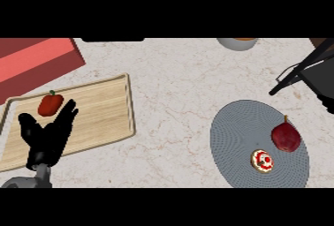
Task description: Pick the cupcake from the placemat and place it in the tiered shelf
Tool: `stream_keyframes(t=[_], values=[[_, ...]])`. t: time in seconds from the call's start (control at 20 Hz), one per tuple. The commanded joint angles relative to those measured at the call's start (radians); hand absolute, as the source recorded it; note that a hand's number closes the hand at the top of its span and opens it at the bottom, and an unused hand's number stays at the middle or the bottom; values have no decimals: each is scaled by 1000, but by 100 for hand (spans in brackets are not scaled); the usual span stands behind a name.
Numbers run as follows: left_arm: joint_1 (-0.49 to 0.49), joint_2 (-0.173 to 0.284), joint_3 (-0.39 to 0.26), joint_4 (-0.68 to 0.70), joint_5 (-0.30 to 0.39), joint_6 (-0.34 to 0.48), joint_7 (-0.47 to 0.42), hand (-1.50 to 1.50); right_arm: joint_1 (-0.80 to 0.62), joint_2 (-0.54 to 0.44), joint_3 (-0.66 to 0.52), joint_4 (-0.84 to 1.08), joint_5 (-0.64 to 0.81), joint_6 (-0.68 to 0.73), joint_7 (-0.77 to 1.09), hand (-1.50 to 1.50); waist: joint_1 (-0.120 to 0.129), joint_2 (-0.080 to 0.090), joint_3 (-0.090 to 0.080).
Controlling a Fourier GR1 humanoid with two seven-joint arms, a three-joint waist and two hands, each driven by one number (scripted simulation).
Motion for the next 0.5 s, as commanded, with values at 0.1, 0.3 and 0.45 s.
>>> stream_keyframes(t=[0.1, 0.3, 0.45], values=[[-38, -12, 9, 105, 2, -25, 40, 0, -40, 42, 114, -84, 111, -67, 219, -150, 12, 15, -11], [3, -55, -24, 79, -28, -10, 18, 0, -116, 63, 188, -116, 165, -65, 358, -150, 22, 14, -11], [-33, -41, 18, 120, -20, -19, 26, 0, -101, 70, 209, -170, 188, -36, 403, -150, 10, 13, -11]])
